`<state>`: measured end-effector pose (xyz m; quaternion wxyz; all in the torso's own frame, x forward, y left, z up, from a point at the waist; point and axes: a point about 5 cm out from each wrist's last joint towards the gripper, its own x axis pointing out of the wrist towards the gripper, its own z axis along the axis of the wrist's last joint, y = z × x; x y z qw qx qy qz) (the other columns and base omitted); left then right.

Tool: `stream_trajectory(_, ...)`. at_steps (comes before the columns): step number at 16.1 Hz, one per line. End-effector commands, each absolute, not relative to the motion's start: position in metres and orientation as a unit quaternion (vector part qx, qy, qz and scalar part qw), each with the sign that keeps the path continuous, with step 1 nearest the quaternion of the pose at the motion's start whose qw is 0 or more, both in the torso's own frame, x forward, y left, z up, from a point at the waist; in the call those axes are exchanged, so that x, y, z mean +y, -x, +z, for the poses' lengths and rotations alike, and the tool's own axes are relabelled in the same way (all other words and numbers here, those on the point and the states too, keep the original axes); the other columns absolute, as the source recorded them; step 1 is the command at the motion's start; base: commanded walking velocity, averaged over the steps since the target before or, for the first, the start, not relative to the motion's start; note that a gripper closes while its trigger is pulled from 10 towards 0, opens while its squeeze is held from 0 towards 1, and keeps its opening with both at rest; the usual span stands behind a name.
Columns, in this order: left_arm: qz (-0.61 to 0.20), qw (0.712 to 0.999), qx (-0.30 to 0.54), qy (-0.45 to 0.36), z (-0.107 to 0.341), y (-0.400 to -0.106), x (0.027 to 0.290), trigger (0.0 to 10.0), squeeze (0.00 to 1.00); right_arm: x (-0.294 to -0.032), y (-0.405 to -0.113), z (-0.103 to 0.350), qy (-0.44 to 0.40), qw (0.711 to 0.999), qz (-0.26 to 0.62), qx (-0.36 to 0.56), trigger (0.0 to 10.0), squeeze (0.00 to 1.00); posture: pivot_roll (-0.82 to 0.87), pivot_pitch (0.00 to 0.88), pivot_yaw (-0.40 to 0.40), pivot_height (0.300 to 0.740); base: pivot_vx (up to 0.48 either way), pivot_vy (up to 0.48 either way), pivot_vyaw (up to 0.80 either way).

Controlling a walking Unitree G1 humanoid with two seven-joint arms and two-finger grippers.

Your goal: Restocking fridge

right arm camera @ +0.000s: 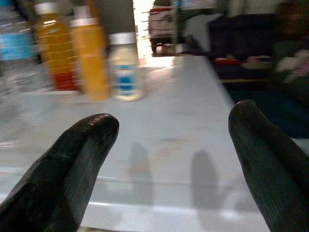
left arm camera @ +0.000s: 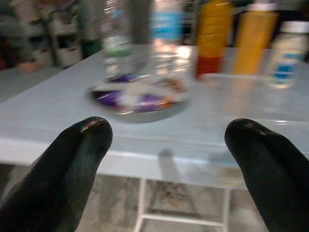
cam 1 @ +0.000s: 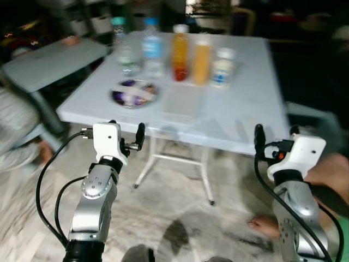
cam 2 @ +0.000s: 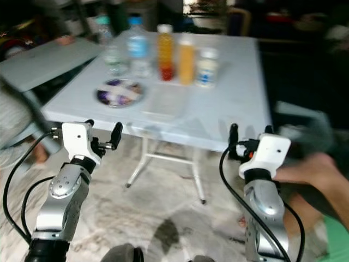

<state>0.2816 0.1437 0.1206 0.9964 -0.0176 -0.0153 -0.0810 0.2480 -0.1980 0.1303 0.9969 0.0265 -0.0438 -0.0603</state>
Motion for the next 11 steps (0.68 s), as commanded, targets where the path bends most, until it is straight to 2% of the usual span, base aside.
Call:
stream_trajectory(1, -0.067, 0.998, -0.011, 0.010, 0.1199, -0.2824, 0.1526, 10.0, 0.00, -0.1918, -0.2495, 0.1379, -0.034, 0.996, -0.050, -0.061, 10.0, 0.00, -0.03, 0.063, 0.003, 0.740, 0.251, 0.409, 0.00)
stream_trajectory(6, -0.076, 0.997, -0.024, 0.011, 0.1226, -0.2819, 0.1488, 10.0, 0.00, -0.1921, -0.2506, 0.1391, -0.033, 0.996, -0.053, -0.069, 10.0, 0.00, -0.03, 0.067, -0.001, 0.740, 0.251, 0.410, 0.00)
stream_trajectory(11, -0.083, 0.996, -0.027, 0.006, 0.1238, -0.2807, 0.1466, 10.0, 0.00, -0.1973, -0.2520, 0.1387, -0.046, 0.995, -0.059, -0.068, 10.0, 0.00, -0.02, 0.071, 0.001, 0.740, 0.000, 0.000, 0.00)
